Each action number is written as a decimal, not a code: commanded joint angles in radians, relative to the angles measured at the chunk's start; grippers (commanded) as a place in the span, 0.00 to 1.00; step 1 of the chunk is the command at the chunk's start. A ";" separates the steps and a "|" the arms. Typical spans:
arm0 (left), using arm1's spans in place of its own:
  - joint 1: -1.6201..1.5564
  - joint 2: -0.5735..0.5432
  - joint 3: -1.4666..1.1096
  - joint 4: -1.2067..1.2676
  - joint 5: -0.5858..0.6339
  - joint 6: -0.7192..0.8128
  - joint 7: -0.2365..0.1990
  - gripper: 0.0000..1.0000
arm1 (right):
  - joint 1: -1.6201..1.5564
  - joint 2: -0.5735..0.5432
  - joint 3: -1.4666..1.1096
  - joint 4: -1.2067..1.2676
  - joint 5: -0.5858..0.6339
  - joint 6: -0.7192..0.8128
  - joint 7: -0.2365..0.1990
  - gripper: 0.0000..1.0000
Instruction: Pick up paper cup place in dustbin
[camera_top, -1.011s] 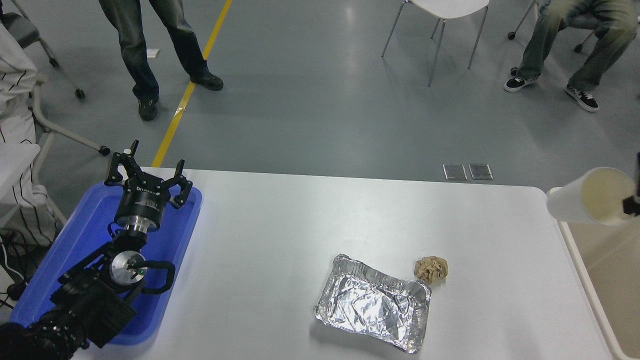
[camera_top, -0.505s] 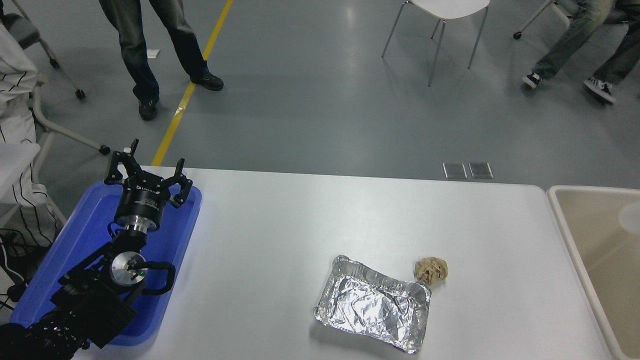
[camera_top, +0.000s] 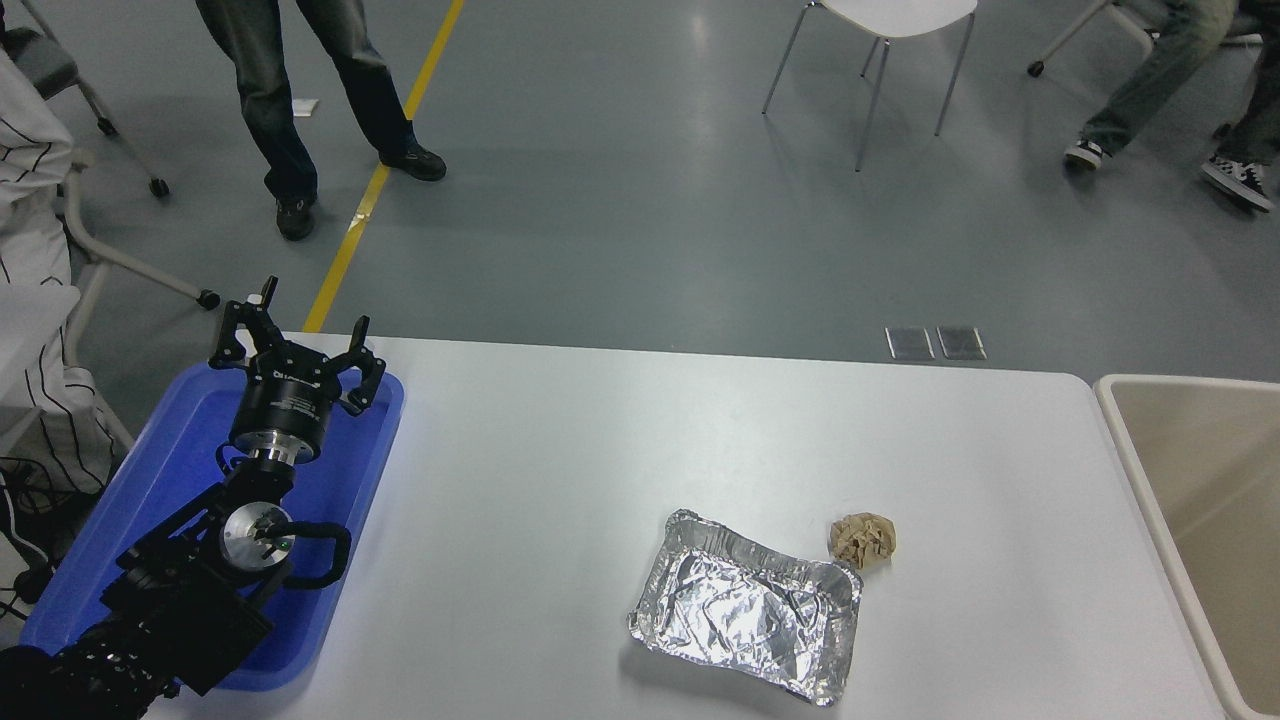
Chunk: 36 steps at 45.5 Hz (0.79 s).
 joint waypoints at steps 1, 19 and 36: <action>0.000 0.000 0.000 0.000 0.000 0.000 0.000 1.00 | -0.245 0.009 0.228 -0.136 0.077 -0.077 -0.202 0.00; 0.000 0.000 0.000 0.000 0.000 0.000 0.000 1.00 | -0.528 0.165 0.589 -0.329 0.075 -0.219 -0.355 0.00; 0.000 0.000 0.000 0.000 0.000 0.000 -0.002 1.00 | -0.783 0.329 0.954 -0.668 0.060 -0.344 -0.346 0.00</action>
